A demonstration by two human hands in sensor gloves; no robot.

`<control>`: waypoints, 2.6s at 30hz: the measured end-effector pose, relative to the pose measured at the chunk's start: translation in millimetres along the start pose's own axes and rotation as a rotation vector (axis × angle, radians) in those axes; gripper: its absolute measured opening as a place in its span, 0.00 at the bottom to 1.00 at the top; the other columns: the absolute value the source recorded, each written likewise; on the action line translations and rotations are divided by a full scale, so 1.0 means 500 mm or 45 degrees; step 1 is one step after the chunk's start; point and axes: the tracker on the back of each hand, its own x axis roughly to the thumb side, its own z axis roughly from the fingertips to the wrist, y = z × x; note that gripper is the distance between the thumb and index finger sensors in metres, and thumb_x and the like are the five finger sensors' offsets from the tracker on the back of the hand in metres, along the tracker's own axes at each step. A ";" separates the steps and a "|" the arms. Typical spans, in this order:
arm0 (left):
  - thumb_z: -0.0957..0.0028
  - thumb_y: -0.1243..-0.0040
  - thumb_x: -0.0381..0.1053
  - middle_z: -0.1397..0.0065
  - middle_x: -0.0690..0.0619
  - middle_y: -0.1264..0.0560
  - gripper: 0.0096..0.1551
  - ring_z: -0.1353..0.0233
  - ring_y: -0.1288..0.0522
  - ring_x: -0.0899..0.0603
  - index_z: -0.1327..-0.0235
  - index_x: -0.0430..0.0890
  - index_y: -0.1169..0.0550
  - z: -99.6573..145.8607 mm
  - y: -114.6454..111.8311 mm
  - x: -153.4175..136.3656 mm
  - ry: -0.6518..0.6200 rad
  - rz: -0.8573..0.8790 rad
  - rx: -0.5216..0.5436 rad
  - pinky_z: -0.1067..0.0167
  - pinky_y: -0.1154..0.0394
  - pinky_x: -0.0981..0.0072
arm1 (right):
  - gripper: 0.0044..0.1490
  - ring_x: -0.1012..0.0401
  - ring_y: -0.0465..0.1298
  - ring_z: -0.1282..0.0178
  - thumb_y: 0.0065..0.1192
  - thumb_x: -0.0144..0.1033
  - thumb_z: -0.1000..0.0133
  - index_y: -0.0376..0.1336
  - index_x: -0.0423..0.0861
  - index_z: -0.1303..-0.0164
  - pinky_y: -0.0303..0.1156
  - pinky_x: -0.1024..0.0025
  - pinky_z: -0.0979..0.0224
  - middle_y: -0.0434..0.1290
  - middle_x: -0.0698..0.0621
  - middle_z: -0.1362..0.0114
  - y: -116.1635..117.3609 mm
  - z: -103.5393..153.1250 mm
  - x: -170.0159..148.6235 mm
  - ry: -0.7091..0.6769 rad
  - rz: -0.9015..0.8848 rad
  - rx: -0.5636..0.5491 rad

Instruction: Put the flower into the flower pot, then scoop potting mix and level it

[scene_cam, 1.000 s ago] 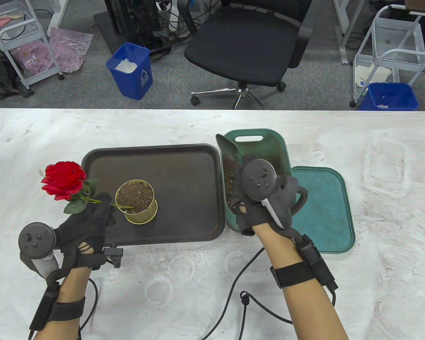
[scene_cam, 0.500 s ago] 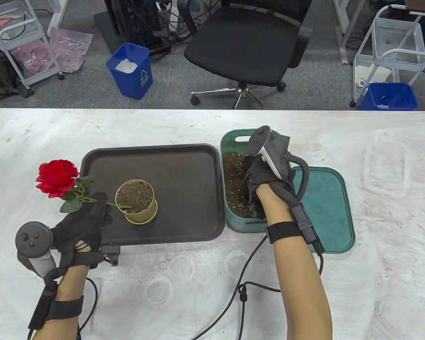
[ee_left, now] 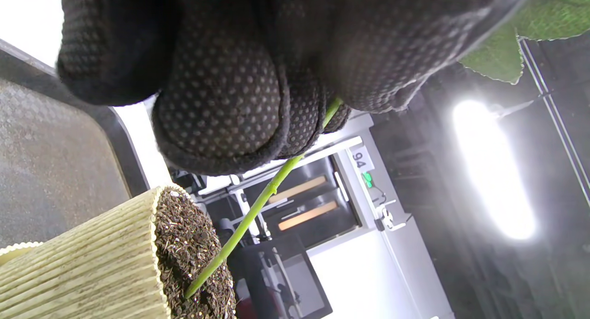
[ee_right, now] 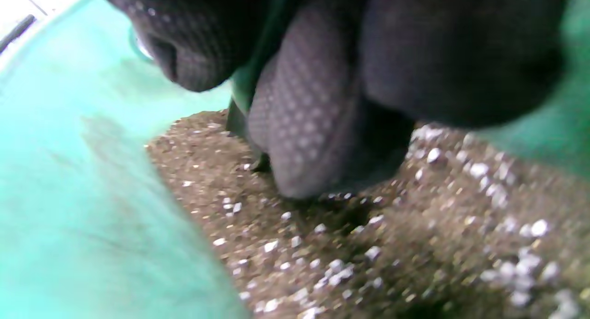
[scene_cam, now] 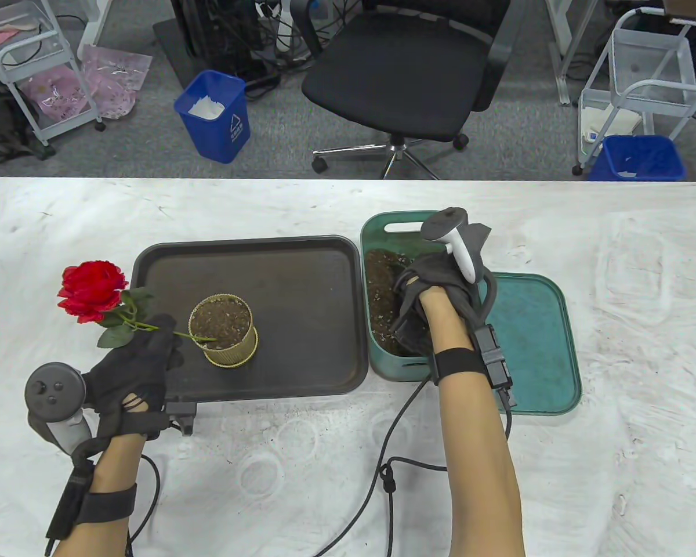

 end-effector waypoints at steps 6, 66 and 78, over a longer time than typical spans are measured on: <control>0.57 0.28 0.57 0.51 0.51 0.12 0.23 0.65 0.09 0.48 0.52 0.49 0.12 -0.001 0.002 0.000 -0.012 -0.021 0.006 0.59 0.13 0.57 | 0.36 0.53 0.88 0.73 0.63 0.40 0.51 0.64 0.33 0.38 0.86 0.65 0.74 0.83 0.42 0.53 -0.001 0.015 -0.007 -0.022 -0.193 0.145; 0.57 0.29 0.57 0.51 0.51 0.12 0.23 0.64 0.09 0.48 0.52 0.49 0.12 0.000 -0.002 -0.002 -0.031 -0.025 -0.006 0.59 0.13 0.57 | 0.29 0.55 0.87 0.83 0.69 0.41 0.53 0.73 0.40 0.45 0.84 0.67 0.85 0.87 0.43 0.62 0.279 0.296 0.182 -0.934 0.268 -0.339; 0.57 0.29 0.57 0.51 0.51 0.12 0.23 0.64 0.09 0.48 0.52 0.49 0.12 0.001 -0.003 -0.003 -0.033 -0.027 -0.007 0.59 0.13 0.57 | 0.33 0.50 0.88 0.70 0.69 0.36 0.56 0.68 0.40 0.39 0.86 0.60 0.71 0.84 0.42 0.51 0.322 0.362 0.193 -1.168 0.606 -0.660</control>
